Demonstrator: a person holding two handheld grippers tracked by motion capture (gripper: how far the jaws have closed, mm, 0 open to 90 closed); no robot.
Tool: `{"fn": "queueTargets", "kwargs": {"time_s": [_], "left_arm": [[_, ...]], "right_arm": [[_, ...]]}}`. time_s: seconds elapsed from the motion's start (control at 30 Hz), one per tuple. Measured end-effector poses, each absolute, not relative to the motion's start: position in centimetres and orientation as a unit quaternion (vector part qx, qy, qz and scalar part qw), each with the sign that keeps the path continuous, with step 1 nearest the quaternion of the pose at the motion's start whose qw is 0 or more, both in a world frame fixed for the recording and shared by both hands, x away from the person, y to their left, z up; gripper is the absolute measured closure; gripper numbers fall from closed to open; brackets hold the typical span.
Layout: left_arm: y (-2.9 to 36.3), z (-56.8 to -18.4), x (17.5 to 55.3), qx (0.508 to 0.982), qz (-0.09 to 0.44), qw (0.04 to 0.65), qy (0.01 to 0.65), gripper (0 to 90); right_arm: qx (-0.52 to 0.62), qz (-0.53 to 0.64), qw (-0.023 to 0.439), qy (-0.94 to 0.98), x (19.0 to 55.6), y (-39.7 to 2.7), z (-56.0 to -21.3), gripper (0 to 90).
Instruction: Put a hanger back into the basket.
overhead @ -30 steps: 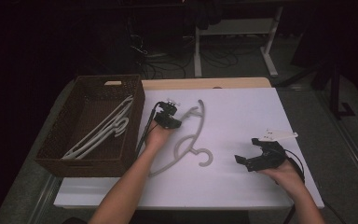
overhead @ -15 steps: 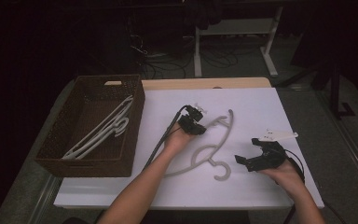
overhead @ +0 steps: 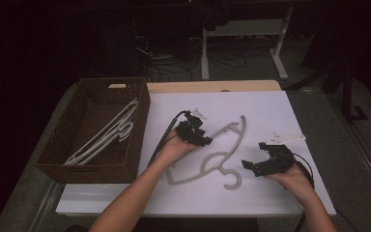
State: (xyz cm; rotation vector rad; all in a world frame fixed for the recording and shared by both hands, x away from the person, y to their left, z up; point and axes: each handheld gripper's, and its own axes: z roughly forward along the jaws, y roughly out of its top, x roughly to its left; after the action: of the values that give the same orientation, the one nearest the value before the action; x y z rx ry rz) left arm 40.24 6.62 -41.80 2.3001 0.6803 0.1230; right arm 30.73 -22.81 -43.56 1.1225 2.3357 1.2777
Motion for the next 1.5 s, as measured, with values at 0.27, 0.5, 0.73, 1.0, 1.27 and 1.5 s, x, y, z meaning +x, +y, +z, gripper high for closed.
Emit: {"fn": "queueTargets", "kwargs": {"time_s": [0.27,0.5,0.73,1.0,1.27,1.5], "left_arm": [[9.7,-40.7,36.1,0.886,0.012,0.412,0.213,34.8],[11.2,-41.8,33.8,0.888,-0.001,0.418,0.190,19.2],[12.3,-42.9,33.0,0.886,-0.006,0.423,0.188,13.5],[11.9,-43.1,32.7,0.887,-0.009,0.425,0.179,2.6],[11.4,-43.7,32.5,0.891,-0.011,0.417,0.176,1.7],[11.0,-44.0,32.4,0.898,-0.008,0.406,0.168,2.0]], "right_arm": [[0.390,0.418,0.115,0.812,32.6,-21.4,-42.6,6.9],[0.405,0.401,0.111,0.814,35.3,-20.1,-41.9,26.2],[0.414,0.381,0.122,0.818,39.5,-18.0,-41.6,63.0],[0.427,0.345,0.121,0.827,43.6,-16.3,-42.6,88.8],[0.427,0.313,0.126,0.839,45.8,-15.3,-43.4,89.0],[0.431,0.292,0.120,0.845,46.3,-15.1,-44.4,89.2]]}}
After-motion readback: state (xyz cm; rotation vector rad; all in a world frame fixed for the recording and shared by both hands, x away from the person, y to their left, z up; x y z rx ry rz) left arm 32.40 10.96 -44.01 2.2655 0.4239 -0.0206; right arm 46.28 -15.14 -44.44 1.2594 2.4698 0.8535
